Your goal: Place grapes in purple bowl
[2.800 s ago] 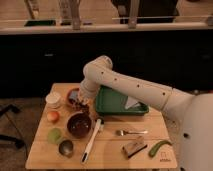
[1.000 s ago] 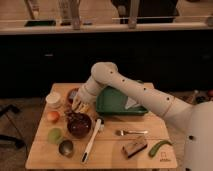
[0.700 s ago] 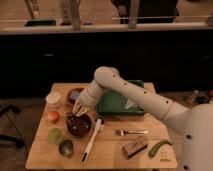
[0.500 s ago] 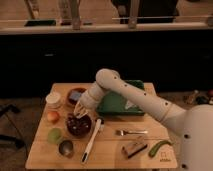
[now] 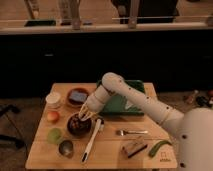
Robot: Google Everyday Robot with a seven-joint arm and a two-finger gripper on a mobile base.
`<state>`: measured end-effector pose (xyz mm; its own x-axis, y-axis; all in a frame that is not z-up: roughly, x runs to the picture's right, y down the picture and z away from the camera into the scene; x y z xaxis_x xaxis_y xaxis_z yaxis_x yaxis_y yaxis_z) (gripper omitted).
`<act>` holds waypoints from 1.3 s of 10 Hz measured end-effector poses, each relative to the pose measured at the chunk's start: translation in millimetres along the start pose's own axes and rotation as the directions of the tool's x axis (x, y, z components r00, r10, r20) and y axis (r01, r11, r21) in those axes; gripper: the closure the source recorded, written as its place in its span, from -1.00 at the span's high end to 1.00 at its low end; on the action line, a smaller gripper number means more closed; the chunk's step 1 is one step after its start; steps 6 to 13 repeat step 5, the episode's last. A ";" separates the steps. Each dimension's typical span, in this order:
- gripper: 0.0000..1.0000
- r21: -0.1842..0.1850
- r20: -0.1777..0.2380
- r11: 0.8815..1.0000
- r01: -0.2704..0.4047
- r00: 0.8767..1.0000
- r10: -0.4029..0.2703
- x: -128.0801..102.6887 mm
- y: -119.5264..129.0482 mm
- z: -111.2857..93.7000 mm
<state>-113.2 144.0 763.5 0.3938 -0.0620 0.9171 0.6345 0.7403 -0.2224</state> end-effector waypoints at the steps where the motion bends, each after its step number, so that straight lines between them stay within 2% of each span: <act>1: -0.47 0.004 -0.001 1.000 -0.004 1.000 0.004 1.7 1.9 -1.1; 5: 0.39 0.045 -0.008 0.999 -0.030 0.999 0.031 12.3 20.6 -11.5; 13: 0.39 0.045 -0.008 0.999 -0.030 0.999 0.031 12.3 20.6 -11.5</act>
